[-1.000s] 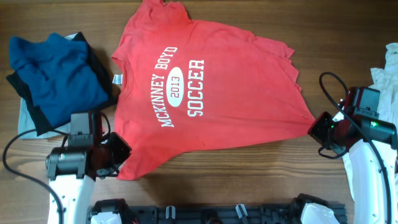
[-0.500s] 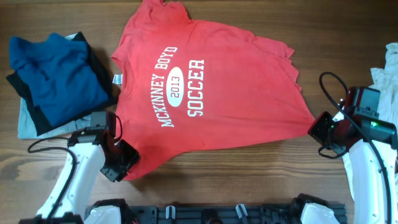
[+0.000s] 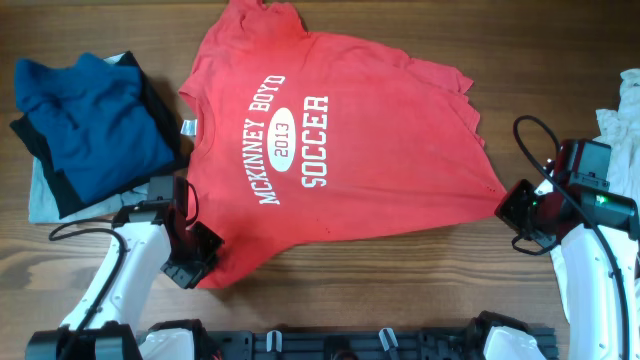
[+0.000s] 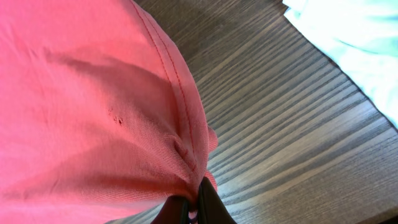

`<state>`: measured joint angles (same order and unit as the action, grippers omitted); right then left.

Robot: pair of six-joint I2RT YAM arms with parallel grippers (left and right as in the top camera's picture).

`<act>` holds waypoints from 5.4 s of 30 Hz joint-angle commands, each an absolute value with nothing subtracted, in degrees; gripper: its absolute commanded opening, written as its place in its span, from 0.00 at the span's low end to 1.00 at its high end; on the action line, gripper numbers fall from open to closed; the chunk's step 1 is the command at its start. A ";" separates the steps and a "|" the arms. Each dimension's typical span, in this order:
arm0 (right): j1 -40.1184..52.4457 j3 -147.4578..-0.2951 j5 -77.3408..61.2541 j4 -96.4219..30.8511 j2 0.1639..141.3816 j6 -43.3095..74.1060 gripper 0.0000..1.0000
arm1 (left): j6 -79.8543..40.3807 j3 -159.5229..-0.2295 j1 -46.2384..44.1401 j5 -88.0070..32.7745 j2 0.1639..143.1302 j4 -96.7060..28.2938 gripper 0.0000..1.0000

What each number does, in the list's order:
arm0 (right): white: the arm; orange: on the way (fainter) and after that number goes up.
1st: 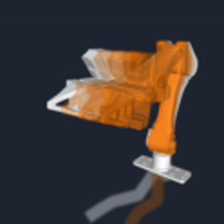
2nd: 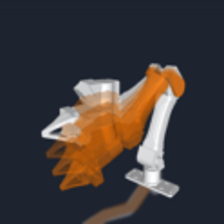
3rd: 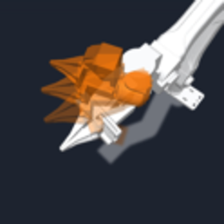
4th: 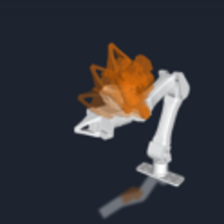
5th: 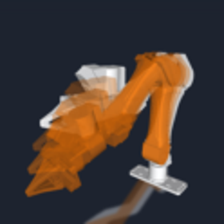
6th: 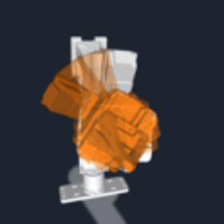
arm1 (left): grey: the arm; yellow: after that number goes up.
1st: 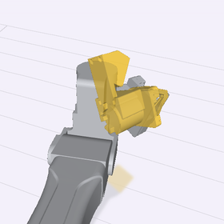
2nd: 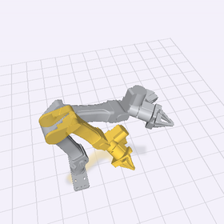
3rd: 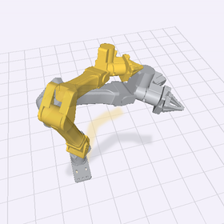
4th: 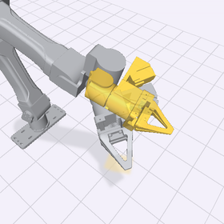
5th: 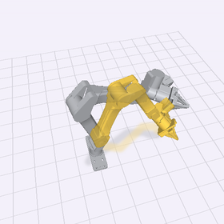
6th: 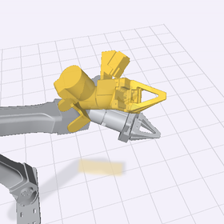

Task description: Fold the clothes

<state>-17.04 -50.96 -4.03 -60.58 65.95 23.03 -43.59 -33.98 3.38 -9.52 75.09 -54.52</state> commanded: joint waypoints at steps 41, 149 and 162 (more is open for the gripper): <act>-17.12 -50.98 -9.13 -45.89 81.06 19.25 0.04 | -45.43 -48.01 3.60 -3.49 69.97 -34.39 0.04; -14.79 -50.98 -11.64 -33.56 94.19 19.51 0.45 | -27.22 -47.86 -15.59 -9.52 94.48 -26.39 0.54; -14.79 -50.98 -11.62 -33.56 94.19 19.49 0.45 | -21.50 -47.92 -18.00 -6.74 98.98 -23.64 0.40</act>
<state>-14.92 -50.89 -12.80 -33.58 93.45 20.25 -25.04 -48.51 -17.32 -8.16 96.23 -23.88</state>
